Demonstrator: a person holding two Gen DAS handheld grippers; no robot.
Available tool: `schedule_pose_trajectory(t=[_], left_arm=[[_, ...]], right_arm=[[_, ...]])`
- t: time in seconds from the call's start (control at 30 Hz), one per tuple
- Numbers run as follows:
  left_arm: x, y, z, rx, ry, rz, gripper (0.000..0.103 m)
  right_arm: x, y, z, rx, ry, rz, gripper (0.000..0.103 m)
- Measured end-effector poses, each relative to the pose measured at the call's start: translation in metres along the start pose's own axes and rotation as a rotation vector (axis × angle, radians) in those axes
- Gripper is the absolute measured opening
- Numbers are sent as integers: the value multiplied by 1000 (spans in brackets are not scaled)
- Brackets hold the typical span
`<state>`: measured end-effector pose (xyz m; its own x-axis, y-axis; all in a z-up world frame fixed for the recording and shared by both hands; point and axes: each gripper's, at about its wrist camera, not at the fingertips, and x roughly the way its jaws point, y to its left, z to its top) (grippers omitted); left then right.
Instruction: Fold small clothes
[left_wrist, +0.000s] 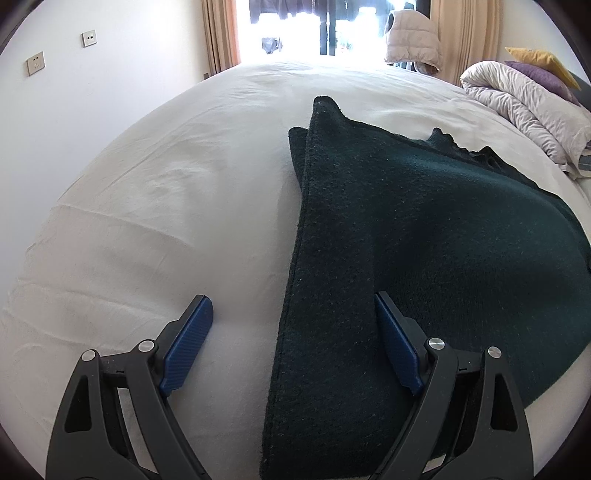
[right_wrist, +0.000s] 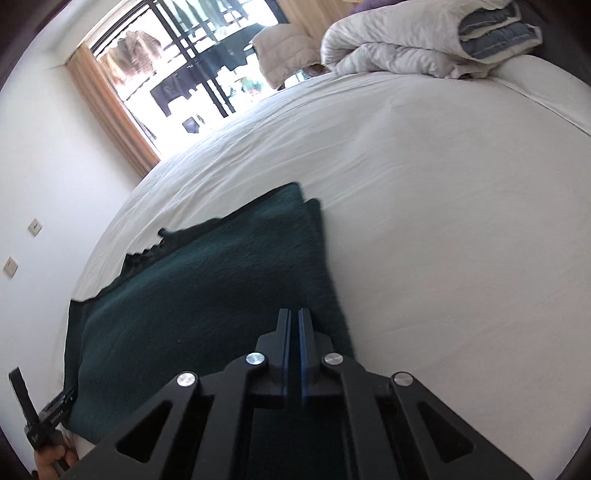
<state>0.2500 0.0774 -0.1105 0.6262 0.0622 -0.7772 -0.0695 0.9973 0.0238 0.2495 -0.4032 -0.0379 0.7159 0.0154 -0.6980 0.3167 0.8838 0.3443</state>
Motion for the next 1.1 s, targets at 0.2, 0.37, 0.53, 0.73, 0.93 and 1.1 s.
schedule_pose_trajectory(t=[0.2,0.37,0.53,0.73,0.93,1.1], left_arm=[[0,1,-1,4,-4,1,88],[-4,0,-2,15,-1,10,88],[-7,4,-4,21,-3,-1,88],[-5,8,-6,10,-11,-15,88],[-6,11,-8,5,-15,-22,89],[-11,24,-7,-50,-28,-99,91]], right_arm=[[-36,82,-34,-50,44,401,39],[-1,175,-93,-173,289,610,47],[26,140,-98,-58,314,564,12],[10,16,-62,164,192,432,0],[-36,-84,-37,297,16,92,7],[-59,-83,-31,250,8,265,58]])
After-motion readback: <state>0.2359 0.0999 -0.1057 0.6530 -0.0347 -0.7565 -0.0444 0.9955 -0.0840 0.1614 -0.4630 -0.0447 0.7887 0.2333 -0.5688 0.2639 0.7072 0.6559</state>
